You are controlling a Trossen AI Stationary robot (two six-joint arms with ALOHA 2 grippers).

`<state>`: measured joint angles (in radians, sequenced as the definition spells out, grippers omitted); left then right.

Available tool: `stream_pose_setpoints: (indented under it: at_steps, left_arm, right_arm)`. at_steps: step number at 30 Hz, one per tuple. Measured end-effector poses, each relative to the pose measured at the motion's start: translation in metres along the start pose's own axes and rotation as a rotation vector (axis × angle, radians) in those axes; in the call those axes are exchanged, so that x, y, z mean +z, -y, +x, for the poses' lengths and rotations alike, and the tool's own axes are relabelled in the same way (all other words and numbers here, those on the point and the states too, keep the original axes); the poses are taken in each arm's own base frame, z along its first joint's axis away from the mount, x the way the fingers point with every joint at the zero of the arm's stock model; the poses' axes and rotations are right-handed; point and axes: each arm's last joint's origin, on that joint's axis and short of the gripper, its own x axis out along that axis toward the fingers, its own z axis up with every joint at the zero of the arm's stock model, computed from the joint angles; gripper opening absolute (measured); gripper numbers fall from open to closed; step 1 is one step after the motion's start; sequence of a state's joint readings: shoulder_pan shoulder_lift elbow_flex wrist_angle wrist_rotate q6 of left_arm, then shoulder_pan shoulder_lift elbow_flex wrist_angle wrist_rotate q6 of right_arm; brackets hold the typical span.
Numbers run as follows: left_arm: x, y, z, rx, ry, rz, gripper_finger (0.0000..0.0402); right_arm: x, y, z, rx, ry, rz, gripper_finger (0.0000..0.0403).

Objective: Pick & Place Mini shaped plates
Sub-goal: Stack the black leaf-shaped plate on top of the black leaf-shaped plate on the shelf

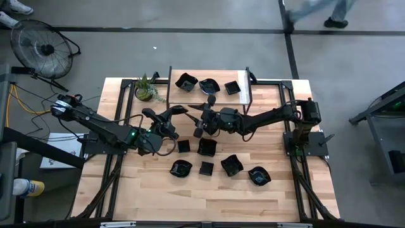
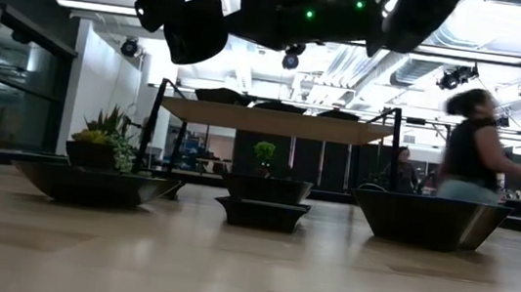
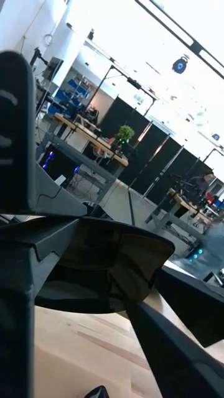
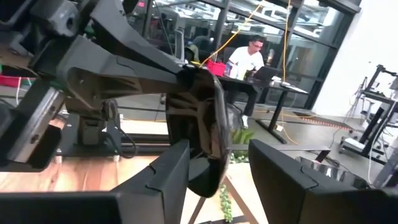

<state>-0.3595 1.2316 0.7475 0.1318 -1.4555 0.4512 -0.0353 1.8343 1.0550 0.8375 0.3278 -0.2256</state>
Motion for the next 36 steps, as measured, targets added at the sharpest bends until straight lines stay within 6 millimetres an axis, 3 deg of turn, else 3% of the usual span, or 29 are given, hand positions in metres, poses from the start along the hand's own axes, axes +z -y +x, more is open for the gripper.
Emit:
stream_pose_setpoints:
  at_steps: [26,36]
  left_arm:
    - [0.0003,0.0008,0.0000,-0.029,0.014,-0.007,0.0000]
    - [0.0009,0.0014,-0.0001,-0.060,0.030,0.003,0.0007]
  right_arm:
    - [-0.0009,-0.0006,-0.0002,0.032,-0.003,-0.022,0.0009]
    - [-0.0017,-0.0007,-0.0004,0.032,-0.010,-0.005,0.0002]
